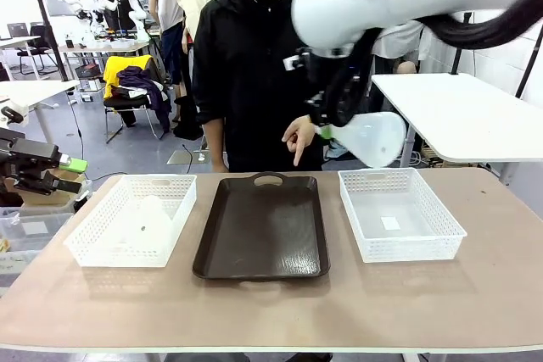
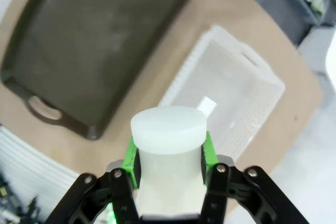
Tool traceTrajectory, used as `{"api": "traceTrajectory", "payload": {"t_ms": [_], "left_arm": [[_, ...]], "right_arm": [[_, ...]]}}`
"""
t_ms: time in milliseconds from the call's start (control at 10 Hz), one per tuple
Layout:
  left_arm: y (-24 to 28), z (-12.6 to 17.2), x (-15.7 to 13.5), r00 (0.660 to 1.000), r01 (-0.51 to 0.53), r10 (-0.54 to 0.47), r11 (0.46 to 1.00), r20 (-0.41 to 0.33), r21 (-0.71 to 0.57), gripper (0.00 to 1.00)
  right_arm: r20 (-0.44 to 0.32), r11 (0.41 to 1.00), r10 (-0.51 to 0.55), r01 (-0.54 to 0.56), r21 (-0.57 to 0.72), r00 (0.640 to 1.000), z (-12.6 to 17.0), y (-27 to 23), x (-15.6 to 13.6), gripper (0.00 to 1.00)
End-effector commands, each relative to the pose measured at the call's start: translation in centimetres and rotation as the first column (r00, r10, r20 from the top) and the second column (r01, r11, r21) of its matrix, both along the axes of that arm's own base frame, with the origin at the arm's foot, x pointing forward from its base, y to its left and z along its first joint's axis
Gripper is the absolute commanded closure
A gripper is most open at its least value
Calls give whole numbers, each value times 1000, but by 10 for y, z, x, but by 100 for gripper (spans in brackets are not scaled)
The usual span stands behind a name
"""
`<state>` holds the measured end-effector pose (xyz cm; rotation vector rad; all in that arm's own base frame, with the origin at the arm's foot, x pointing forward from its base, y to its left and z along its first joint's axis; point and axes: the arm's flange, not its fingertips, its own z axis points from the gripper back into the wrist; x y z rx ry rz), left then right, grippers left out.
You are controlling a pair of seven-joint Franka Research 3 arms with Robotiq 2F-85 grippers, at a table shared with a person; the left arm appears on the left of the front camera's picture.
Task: Prepare the laboratory tools.
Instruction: While moving the picked Big flask to the Handle tray indicated by the person, stop as directed by the person.
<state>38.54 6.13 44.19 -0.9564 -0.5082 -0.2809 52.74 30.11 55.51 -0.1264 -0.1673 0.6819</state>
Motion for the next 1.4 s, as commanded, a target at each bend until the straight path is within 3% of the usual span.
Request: {"api": "traceTrajectory", "payload": {"t_ms": [0,300,500,900,1100,1300], "left_arm": [[1,1,0,1000,-3,3,1000,2,-6,0],[1,1,0,1000,-3,3,1000,2,-6,0],[1,1,0,1000,-3,3,1000,2,-6,0],[1,1,0,1000,-3,3,1000,2,-6,0],[1,1,0,1000,-3,3,1000,2,-6,0],[1,1,0,1000,-3,3,1000,2,-6,0]], "right_arm": [[-63,999,17,-19,-31,998,-3,59,38,100],[-57,994,89,-85,64,994,-31,133,66,100],[-159,989,115,-98,107,981,-72,162,85,100],[-188,991,87,-66,118,978,-137,175,99,100],[-160,984,110,-84,159,981,-158,171,100,100],[-215,983,123,-89,160,969,-168,166,101,100]]}}
